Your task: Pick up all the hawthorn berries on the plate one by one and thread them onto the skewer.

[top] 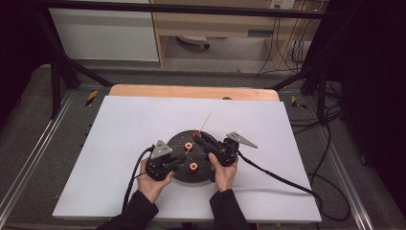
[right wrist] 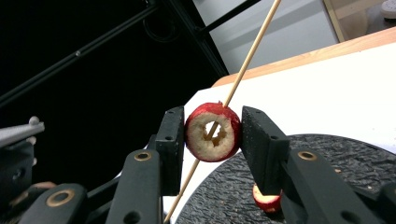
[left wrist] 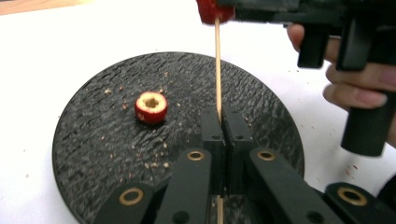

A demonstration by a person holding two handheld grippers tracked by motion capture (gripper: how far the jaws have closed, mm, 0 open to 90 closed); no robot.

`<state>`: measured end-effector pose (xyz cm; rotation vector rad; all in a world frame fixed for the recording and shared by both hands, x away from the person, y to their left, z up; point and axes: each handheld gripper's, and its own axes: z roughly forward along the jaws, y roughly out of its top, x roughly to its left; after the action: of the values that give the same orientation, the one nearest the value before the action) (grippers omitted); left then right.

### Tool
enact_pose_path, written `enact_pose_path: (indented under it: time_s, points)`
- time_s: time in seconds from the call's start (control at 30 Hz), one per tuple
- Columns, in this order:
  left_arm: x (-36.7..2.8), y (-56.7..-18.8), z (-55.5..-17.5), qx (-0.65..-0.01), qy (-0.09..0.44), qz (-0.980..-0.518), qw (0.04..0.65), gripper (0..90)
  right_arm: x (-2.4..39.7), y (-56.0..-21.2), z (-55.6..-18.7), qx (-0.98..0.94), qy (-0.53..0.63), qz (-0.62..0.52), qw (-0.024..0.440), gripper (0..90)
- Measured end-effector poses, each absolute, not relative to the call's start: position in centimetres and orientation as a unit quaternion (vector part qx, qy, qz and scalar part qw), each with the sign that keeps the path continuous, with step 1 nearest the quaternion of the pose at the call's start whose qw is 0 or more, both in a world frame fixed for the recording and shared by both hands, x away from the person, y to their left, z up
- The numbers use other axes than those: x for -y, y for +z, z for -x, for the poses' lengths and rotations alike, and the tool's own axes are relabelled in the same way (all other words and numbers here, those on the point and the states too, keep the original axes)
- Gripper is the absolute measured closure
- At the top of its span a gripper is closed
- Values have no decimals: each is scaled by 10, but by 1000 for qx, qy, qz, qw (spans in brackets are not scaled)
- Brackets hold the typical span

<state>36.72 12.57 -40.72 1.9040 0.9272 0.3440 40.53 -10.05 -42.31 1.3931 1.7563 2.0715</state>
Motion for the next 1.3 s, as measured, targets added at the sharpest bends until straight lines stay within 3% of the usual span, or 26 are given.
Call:
enact_pose_path:
  time_s: [0.93,1.13,1.3]
  points:
    - [-119,-405,-376,-371,140,-784,477,889,95,-431,-396,-604,657,-450,23,608]
    - [-127,-408,-373,-372,141,-786,473,889,101,-423,-396,-615,649,-446,41,471]
    - [-141,-412,-369,-372,141,-791,466,889,111,-412,-399,-641,626,-440,59,290]
